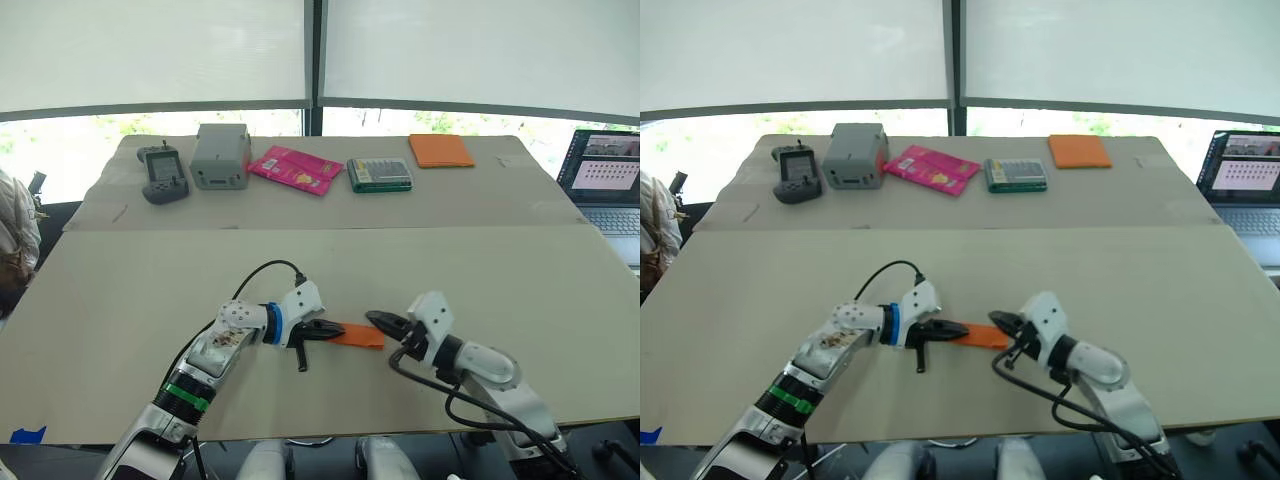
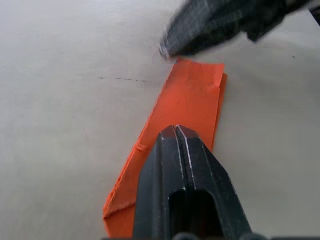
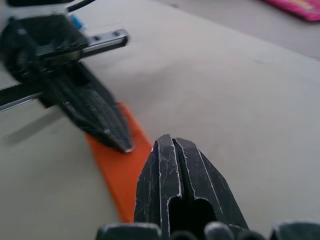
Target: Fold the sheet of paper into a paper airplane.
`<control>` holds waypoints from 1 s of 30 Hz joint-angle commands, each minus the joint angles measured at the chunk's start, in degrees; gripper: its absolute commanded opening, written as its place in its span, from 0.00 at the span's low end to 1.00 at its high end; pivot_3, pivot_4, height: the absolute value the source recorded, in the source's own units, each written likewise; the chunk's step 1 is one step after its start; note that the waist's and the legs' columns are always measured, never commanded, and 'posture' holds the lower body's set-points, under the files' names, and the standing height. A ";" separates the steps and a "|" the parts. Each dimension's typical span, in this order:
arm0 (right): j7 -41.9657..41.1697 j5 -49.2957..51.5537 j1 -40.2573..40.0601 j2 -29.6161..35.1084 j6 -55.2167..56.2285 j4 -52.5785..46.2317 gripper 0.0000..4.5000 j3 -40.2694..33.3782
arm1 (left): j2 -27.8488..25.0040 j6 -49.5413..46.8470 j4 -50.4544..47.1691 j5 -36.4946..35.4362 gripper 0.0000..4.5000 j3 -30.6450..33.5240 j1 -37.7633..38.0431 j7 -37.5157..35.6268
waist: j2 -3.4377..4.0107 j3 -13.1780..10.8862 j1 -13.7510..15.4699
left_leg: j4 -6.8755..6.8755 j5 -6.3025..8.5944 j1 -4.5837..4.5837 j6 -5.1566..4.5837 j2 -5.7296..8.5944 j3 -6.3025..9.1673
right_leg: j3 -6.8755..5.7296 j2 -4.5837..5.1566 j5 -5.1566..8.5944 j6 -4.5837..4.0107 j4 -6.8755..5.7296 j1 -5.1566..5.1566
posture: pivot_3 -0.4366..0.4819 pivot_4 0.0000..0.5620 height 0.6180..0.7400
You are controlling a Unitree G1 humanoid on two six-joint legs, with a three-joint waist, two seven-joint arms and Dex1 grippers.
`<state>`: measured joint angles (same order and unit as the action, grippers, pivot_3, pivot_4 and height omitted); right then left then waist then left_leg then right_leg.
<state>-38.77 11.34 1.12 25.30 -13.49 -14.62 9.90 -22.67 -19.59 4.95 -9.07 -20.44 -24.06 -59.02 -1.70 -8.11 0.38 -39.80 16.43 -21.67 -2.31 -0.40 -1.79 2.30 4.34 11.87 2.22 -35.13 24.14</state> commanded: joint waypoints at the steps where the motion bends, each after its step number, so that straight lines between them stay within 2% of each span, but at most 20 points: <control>1: 0.64 -2.20 -0.91 1.17 -1.99 0.01 0.00 1.00 | 0.09 -0.15 0.10 1.23 0.00 -0.56 0.49 1.04 | 0.00 0.00 -0.01 | -0.01 0.00 -0.02 0.00 0.02 -0.02 | 0.02 0.03 0.00 0.00 0.01 0.01 | 0.48 0.27 1.00; 9: 1.68 -5.97 -2.06 2.12 -2.96 4.51 0.00 2.61 | 1.65 -0.57 0.83 0.45 0.00 2.82 2.60 6.28 | -0.01 0.05 -0.01 | -0.02 0.00 0.26 0.00 0.00 -0.03 | 0.03 0.01 0.00 0.01 0.00 -0.23 | 0.48 0.27 1.00; 14: 1.45 -6.18 -1.90 2.41 -2.53 5.05 0.00 3.47 | -4.02 -0.44 -0.31 -0.03 0.00 5.85 6.76 4.76 | -0.03 0.22 -0.53 | 0.05 0.00 0.35 0.00 -0.12 -0.05 | 0.03 -0.04 0.00 -0.01 -0.02 -0.24 | 0.48 0.27 1.00; 19: 0.69 -6.55 -1.48 3.31 -2.50 5.32 0.00 4.13 | -7.05 0.62 -0.09 -0.16 0.00 8.08 8.42 4.83 | 0.03 0.27 -0.61 | 0.09 0.00 0.67 0.01 -0.23 -0.02 | -0.04 -0.06 0.05 -0.04 0.03 -0.63 | 0.48 0.27 1.00; 25: -0.39 -4.51 -0.99 4.31 -1.37 3.22 0.00 1.84 | -11.06 -0.03 -0.73 -4.50 0.00 15.23 12.14 4.58 | 0.03 0.28 -1.11 | 0.24 0.03 0.98 0.02 -0.28 -0.02 | -0.07 -0.03 0.13 -0.05 0.10 -0.87 | 0.48 0.27 1.00; 30: -1.25 -0.07 4.20 4.22 -2.08 -6.91 0.00 -1.56 | -13.54 1.82 -3.05 -7.08 0.00 18.94 12.68 3.01 | 0.10 0.16 -1.22 | 0.33 0.03 0.89 0.03 -0.29 -0.08 | -0.06 -0.02 0.12 -0.11 0.05 -0.67 | 0.48 0.27 1.00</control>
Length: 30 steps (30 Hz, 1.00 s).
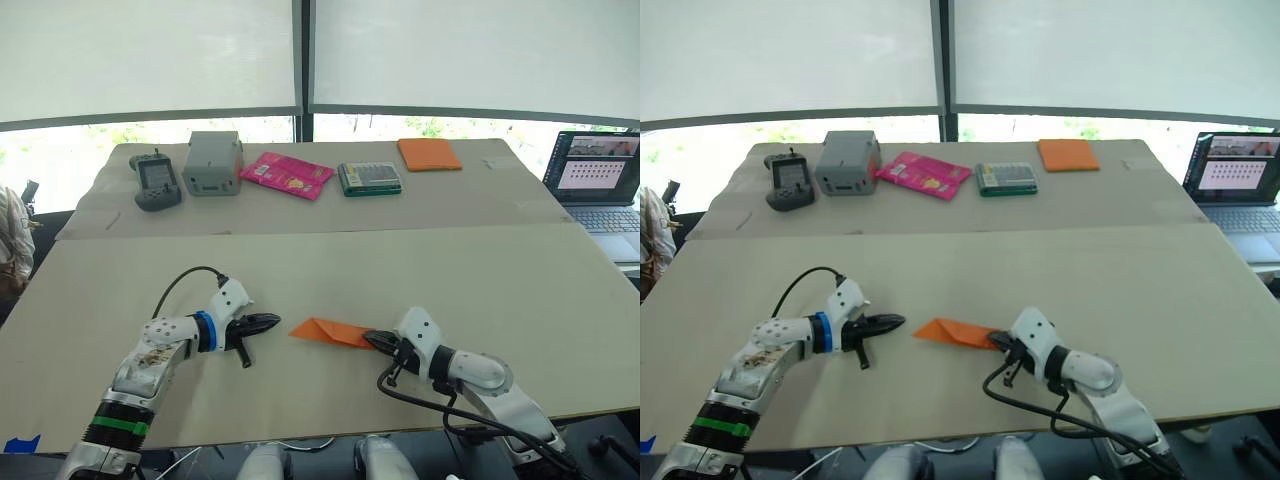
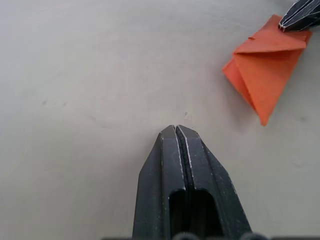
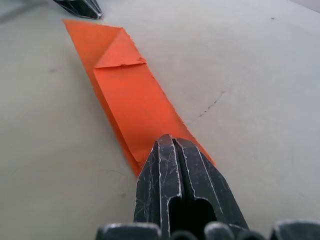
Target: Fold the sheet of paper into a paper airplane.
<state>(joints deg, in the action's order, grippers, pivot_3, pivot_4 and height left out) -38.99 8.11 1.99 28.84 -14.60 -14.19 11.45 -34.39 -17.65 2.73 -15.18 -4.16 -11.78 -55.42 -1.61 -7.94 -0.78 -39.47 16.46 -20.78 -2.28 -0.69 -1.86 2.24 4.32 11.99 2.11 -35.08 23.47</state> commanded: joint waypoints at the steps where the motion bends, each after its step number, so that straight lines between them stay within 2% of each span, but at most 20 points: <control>1: -2.13 5.07 4.81 1.22 -2.37 -9.61 0.00 -4.02 | -2.41 0.36 -1.63 -1.76 0.00 3.26 0.60 -1.53 | 0.01 -0.02 -0.19 | -0.01 0.00 -0.19 0.00 0.00 -0.04 | 0.02 0.01 -0.03 -0.01 -0.03 0.23 | 0.48 0.27 1.00; 3: -3.84 7.27 6.54 2.46 -4.36 -12.05 0.00 -4.87 | -3.15 0.71 -2.97 -2.85 0.00 3.73 1.09 -2.88 | 0.01 -0.05 -0.12 | -0.14 -0.02 -0.71 0.02 -0.01 -0.09 | 0.07 -0.03 -0.11 -0.09 -0.24 0.86 | 0.48 0.27 1.00; 8: -9.65 6.84 10.36 8.59 -6.95 -14.27 0.00 -2.62 | -4.59 -1.18 -9.07 -6.61 0.00 5.09 3.28 -5.66 | 0.02 -0.09 0.56 | -0.07 0.02 -0.93 0.06 0.00 0.05 | -0.12 0.00 -0.11 -0.11 -0.06 0.91 | 0.48 0.27 1.00; 14: -14.53 4.38 14.86 12.01 -9.15 -12.10 0.00 3.16 | -7.42 -4.77 -15.68 -9.40 0.00 6.92 6.67 -5.84 | -0.01 -0.22 0.30 | -0.17 0.03 -1.22 0.05 0.07 0.05 | -0.13 0.09 -0.14 -0.07 0.02 1.07 | 0.48 0.27 1.00; 23: -12.54 -1.17 20.63 8.63 -7.27 -1.43 0.00 6.42 | -7.61 -7.36 -20.24 -10.48 0.00 7.90 9.52 -2.99 | -0.02 -0.25 0.12 | -0.27 0.03 -1.16 0.05 0.02 0.01 | -0.15 0.03 -0.15 -0.08 -0.02 1.02 | 0.48 0.27 1.00; 30: -12.35 -1.78 25.77 7.30 -4.03 3.62 0.00 2.97 | -6.89 -7.06 -18.83 -10.28 0.00 7.02 8.42 -2.38 | 0.02 -0.29 0.12 | -0.27 0.03 -1.17 0.05 0.03 0.01 | -0.16 0.02 -0.16 -0.09 -0.04 1.05 | 0.48 0.27 1.00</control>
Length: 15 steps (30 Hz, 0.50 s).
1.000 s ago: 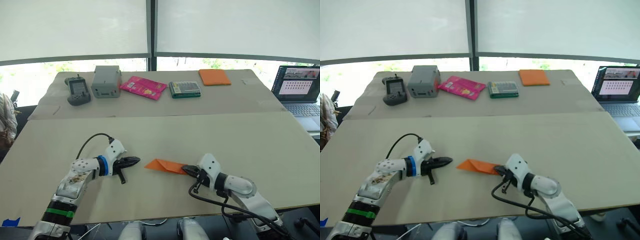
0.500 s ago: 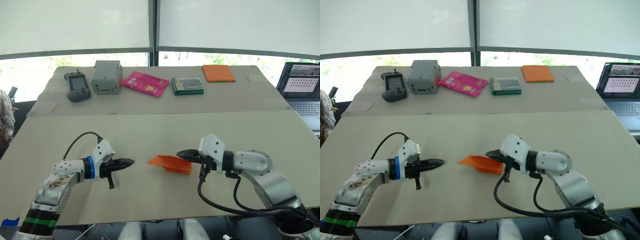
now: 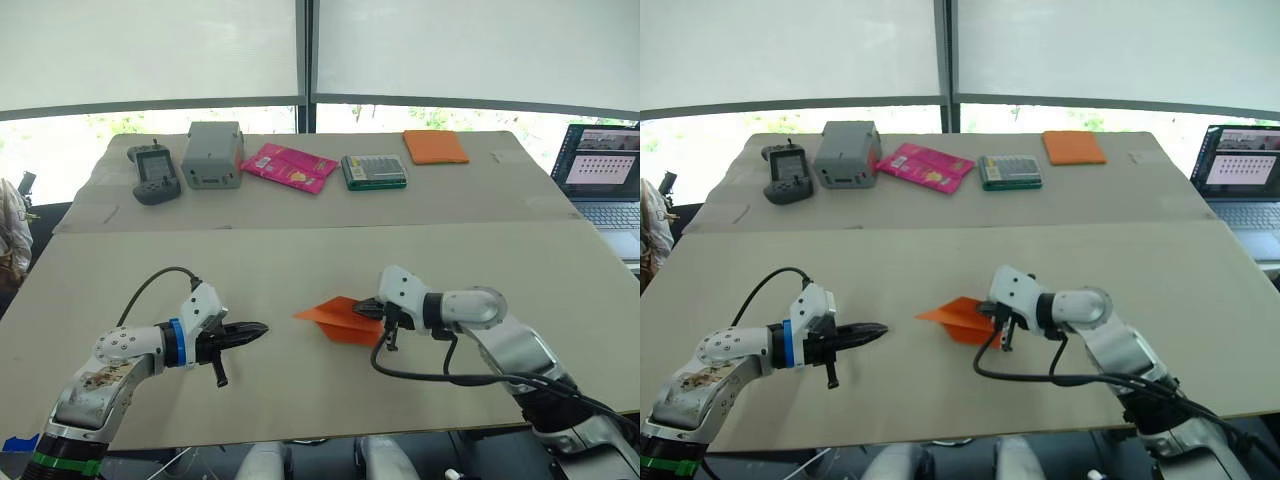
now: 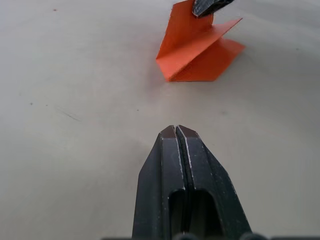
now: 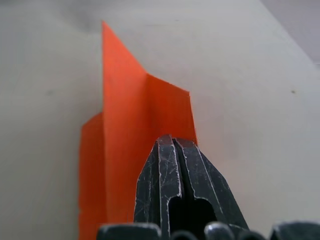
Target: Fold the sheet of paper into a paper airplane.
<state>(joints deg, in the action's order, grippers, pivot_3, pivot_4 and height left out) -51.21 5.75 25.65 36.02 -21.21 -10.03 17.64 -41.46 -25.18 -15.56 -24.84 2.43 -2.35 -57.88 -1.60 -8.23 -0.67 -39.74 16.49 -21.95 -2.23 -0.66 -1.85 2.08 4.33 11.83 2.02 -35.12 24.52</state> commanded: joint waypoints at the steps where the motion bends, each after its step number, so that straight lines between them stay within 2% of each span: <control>1: -0.53 1.57 2.81 0.18 1.89 -0.82 0.00 -4.21 | 0.29 0.65 -0.20 -0.40 0.00 0.14 -1.37 0.09 | 0.00 0.00 0.04 | 0.01 0.00 -0.01 0.00 0.00 0.00 | 0.00 0.00 0.00 0.00 0.01 0.00 | 0.48 0.27 1.00; 6: -2.76 6.33 4.90 1.04 -4.54 -4.05 0.00 -7.72 | 1.26 1.32 0.58 0.12 0.00 -1.23 -3.49 0.23 | 0.00 -0.01 0.18 | 0.01 0.00 -0.03 0.00 0.02 0.04 | -0.02 0.02 -0.01 0.00 0.01 -0.01 | 0.48 0.27 1.00; 11: -6.34 9.25 5.70 2.70 -10.75 -8.33 0.37 -5.92 | 1.99 1.31 0.43 0.41 0.00 -2.02 -4.40 0.97 | 0.00 -0.01 0.09 | 0.02 0.00 -0.03 0.00 0.01 0.06 | -0.03 0.03 -0.01 0.00 0.00 -0.01 | 0.48 0.27 1.00; 15: -6.93 4.99 8.23 3.88 -15.15 -6.65 0.67 0.38 | 2.31 1.76 0.56 0.78 0.00 -2.25 -4.21 1.52 | 0.00 -0.02 -0.17 | 0.01 0.00 0.00 0.00 0.00 0.05 | -0.03 0.02 -0.03 -0.03 -0.02 -0.01 | 0.48 0.27 1.00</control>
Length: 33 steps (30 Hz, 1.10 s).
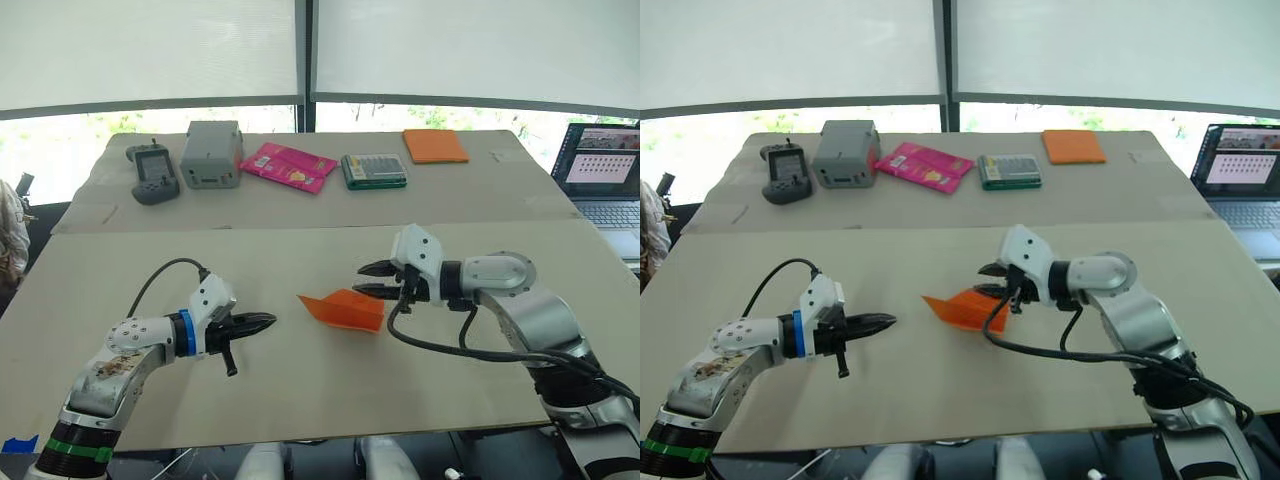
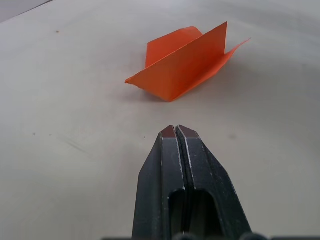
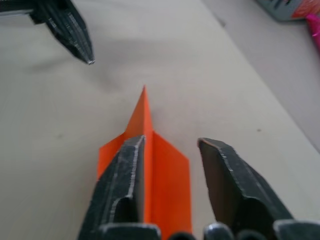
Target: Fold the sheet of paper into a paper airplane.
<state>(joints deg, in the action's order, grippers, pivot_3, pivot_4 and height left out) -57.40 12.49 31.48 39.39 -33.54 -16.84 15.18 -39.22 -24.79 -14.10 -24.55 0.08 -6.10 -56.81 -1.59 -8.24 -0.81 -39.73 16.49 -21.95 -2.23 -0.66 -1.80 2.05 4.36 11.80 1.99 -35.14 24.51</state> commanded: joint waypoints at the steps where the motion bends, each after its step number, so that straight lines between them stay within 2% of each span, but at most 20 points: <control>1: -0.92 -2.30 3.24 0.21 -3.79 1.13 0.75 4.24 | 0.20 1.62 -0.52 0.64 0.00 0.09 -0.41 0.49 | 0.00 0.00 -0.07 | -0.01 0.00 0.00 0.00 0.00 -0.01 | 0.00 0.00 -0.01 -0.01 0.00 0.00 | 0.48 0.27 1.00; 2: -1.05 -2.63 3.96 -0.26 -4.35 2.11 0.82 5.35 | 0.38 1.96 0.04 1.14 0.00 -0.03 -0.46 0.84 | 0.00 0.00 -0.05 | -0.01 0.00 0.02 0.00 0.00 -0.03 | 0.01 -0.01 -0.01 -0.01 -0.01 0.01 | 0.48 0.27 1.00; 9: 1.08 -5.38 7.62 -4.72 -6.96 9.05 0.82 9.08 | 1.66 2.93 -0.98 0.83 0.00 0.92 -0.16 1.61 | 0.00 -0.01 0.05 | -0.01 -0.01 0.00 0.01 0.00 -0.04 | 0.00 -0.03 -0.02 -0.03 -0.04 0.04 | 0.48 0.27 1.00; 14: -0.34 -6.25 8.21 -5.13 -7.98 10.60 0.82 10.54 | 4.34 3.53 -2.17 -3.79 0.00 4.48 0.17 1.74 | 0.00 0.00 0.24 | -0.01 -0.01 -0.17 0.01 0.04 0.00 | -0.05 0.06 -0.03 -0.01 0.00 0.15 | 0.48 0.27 1.00; 18: -1.03 -5.90 8.07 -5.10 -9.44 10.03 0.56 10.77 | 4.35 3.16 -2.99 -5.36 0.00 5.61 0.53 1.61 | 0.00 -0.01 0.12 | 0.00 -0.01 -0.17 0.01 0.05 -0.01 | -0.04 0.06 -0.04 0.00 -0.02 0.17 | 0.48 0.27 1.00; 22: -1.74 -5.70 7.77 -4.12 -9.91 8.46 0.24 9.97 | 4.05 3.13 -3.01 -6.34 0.00 5.88 0.27 1.16 | 0.00 0.00 0.11 | -0.01 -0.01 -0.13 0.01 0.03 0.00 | -0.04 0.03 -0.05 -0.01 -0.08 0.17 | 0.48 0.27 1.00; 25: 0.28 -2.50 4.44 -2.86 -15.41 5.44 0.02 3.95 | 4.75 1.92 -2.79 -8.52 0.00 6.23 -1.40 0.99 | 0.00 -0.01 0.24 | -0.01 -0.01 -0.13 0.01 0.03 0.00 | -0.04 0.03 -0.05 -0.02 -0.09 0.17 | 0.48 0.27 1.00; 31: 4.39 2.68 -2.44 -0.46 -22.04 0.65 0.00 -7.39 | 4.38 0.97 -1.71 -9.73 0.00 5.81 -3.68 0.01 | 0.00 0.00 1.08 | -0.03 -0.01 -0.23 0.01 0.11 0.06 | -0.08 0.08 -0.06 0.00 0.03 0.15 | 0.48 0.27 1.00; 33: 8.39 2.86 -3.89 1.45 -23.05 3.18 0.00 -17.09 | 4.69 0.92 0.25 -9.25 0.00 4.46 -6.29 -0.77 | -0.01 -0.01 1.01 | -0.03 -0.01 -0.21 0.01 0.12 0.04 | -0.05 0.07 -0.07 0.02 0.02 0.14 | 0.48 0.27 1.00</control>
<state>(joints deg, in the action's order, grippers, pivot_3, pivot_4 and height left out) -51.95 14.91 27.08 38.90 -55.82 -13.62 6.06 -34.28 -24.06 -13.80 -33.48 4.59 -10.94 -56.78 -1.60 -8.25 0.21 -39.78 16.48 -22.16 -2.22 -0.52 -1.75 2.00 4.42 11.73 2.00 -35.14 24.65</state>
